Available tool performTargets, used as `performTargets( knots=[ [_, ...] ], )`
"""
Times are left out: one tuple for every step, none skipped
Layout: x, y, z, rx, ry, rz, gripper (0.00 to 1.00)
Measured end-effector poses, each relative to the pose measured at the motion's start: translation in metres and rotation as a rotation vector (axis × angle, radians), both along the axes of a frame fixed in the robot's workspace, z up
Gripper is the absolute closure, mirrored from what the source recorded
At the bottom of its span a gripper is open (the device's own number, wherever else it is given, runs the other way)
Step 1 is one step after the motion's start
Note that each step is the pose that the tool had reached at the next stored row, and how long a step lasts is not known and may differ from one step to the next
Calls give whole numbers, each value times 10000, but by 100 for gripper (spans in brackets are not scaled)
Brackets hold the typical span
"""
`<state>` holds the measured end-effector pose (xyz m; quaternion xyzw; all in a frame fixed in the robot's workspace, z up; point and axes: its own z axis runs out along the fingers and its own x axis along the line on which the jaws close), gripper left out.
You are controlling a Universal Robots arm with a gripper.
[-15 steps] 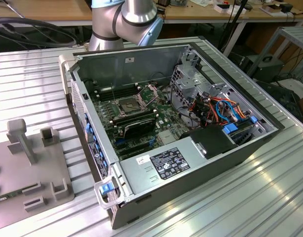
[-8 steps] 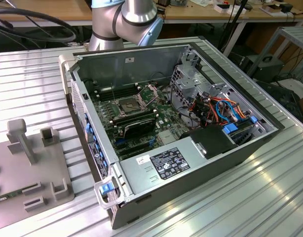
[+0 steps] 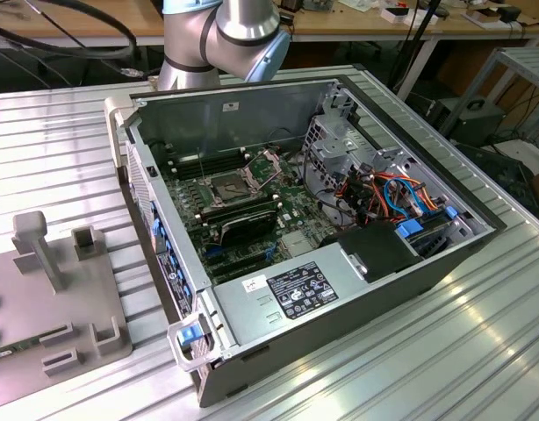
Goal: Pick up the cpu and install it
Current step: 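Pick up the cpu and move it towards the insertion slot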
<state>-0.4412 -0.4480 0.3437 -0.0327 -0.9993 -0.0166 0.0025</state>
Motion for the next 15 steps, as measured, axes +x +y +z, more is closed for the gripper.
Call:
performTargets(
  knots=[
    [0,0,27,1,-1,0,45],
    [0,0,46,0,0,0,45],
    [0,0,64,0,0,0,45],
    [0,0,82,1,-1,0,45],
    [0,0,99,0,0,0,45],
    [0,0,126,1,0,0,45],
    [0,0,156,0,-1,0,45],
    [0,0,188,0,0,0,45],
    [0,0,211,0,0,0,45],
    [0,0,229,0,-1,0,45],
    [0,0,248,0,0,0,45],
    [0,0,268,0,0,0,45],
    [0,0,291,1,-1,0,45],
    [0,0,309,0,0,0,45],
    [0,0,338,1,-2,0,45]
  ],
)
